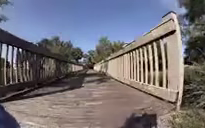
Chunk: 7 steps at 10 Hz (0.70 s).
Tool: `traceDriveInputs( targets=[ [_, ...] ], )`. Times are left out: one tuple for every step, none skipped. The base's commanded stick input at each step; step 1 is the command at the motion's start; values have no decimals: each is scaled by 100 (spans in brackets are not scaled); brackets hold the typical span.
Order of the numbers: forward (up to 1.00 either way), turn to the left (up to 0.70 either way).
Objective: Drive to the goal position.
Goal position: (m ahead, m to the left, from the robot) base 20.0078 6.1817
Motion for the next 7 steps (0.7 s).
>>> traceDriveInputs(
  targets=[
    [100,0],
    [100,0],
    [100,0],
    [100,27],
    [100,21],
    [100,2],
    [100,0]
  ],
)
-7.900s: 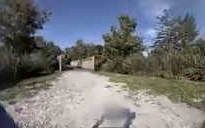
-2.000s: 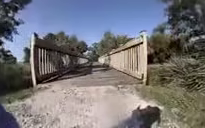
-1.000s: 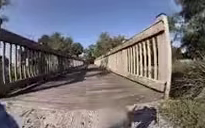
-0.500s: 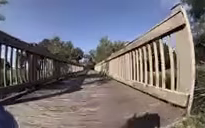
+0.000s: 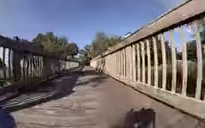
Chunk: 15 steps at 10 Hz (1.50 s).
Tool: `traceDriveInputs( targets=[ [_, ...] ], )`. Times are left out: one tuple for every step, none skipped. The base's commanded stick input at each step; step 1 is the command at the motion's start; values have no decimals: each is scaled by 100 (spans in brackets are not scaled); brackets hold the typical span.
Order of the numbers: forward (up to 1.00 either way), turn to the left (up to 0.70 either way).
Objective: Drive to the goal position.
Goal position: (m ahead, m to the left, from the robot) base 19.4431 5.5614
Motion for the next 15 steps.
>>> traceDriveInputs(
  targets=[
    [100,0],
    [100,0],
    [100,0],
    [100,0],
    [100,0],
    [100,0],
    [100,0],
    [100,0],
    [100,0],
    [100,0],
    [100,14],
    [100,27],
    [100,27],
    [100,27],
    [100,27]
  ],
)
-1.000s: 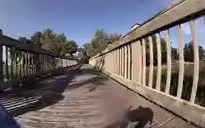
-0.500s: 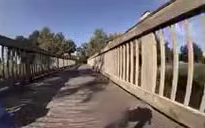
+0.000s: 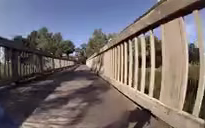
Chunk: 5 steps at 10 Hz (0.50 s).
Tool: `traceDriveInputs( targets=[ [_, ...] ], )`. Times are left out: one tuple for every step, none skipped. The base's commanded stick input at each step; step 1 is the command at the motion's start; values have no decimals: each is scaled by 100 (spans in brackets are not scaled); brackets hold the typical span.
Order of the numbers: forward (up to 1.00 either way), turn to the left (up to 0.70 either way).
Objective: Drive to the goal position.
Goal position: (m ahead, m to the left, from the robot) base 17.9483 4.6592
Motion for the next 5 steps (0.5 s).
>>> traceDriveInputs(
  targets=[
    [100,27],
    [100,27],
    [100,27],
    [100,27],
    [100,27]
  ],
)
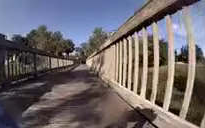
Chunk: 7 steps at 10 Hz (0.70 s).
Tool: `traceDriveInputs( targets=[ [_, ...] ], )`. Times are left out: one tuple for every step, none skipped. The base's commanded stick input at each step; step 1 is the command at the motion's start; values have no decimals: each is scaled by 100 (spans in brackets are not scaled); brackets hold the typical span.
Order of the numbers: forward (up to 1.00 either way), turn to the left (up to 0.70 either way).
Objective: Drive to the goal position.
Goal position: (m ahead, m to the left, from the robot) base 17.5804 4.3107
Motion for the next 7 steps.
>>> traceDriveInputs(
  targets=[
    [100,27],
    [100,27],
    [100,27],
    [100,27],
    [100,27],
    [100,27],
    [100,27]
  ],
)
